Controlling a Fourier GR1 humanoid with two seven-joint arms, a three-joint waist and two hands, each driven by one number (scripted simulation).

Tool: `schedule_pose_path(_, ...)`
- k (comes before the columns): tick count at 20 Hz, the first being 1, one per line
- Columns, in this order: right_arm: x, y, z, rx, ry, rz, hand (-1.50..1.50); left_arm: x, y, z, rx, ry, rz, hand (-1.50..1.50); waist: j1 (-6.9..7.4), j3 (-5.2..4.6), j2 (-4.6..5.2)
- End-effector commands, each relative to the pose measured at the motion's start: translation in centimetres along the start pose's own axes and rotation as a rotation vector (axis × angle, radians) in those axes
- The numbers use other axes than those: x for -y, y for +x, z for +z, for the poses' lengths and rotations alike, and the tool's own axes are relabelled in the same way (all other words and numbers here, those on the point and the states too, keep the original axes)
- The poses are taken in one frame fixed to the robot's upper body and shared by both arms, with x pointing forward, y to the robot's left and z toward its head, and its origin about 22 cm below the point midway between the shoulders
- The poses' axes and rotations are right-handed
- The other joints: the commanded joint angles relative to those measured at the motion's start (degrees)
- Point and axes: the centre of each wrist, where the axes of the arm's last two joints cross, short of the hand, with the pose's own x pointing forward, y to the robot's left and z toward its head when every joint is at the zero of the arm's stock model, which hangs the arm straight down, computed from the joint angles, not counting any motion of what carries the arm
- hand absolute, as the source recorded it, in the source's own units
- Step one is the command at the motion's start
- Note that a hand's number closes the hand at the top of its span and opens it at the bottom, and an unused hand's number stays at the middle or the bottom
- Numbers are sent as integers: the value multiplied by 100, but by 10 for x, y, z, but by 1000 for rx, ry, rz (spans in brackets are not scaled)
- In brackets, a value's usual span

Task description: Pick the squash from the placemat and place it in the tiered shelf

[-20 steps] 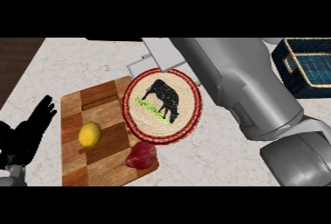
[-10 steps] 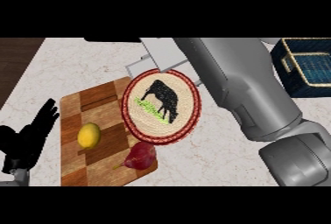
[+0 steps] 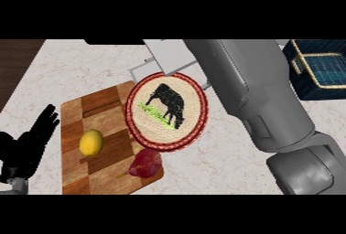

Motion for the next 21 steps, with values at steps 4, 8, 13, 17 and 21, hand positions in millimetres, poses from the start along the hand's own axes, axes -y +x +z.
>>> schedule_pose_path(4, 50, 34, 16, -115, -91, -283, -150, -14, -17, 8, -33, 34, -4, 0, -133, -4, -87)
schedule_pose_path(8, 71, 34, 18, -141, -126, -257, -150, -10, -19, 12, -58, 60, 16, 0, -350, 6, -193)
schedule_pose_path(13, 98, 35, 19, -169, -146, -246, -150, -12, -15, 12, -69, 80, 8, 0, -569, 17, -310)
schedule_pose_path(17, 123, 40, 22, -158, -107, -249, -150, -21, -28, 18, -103, 99, 11, 0, -663, 10, -421)
schedule_pose_path(21, 148, 40, 26, -112, -116, -270, -150, -21, -35, 23, -119, 113, 26, 0, -797, 13, -510)
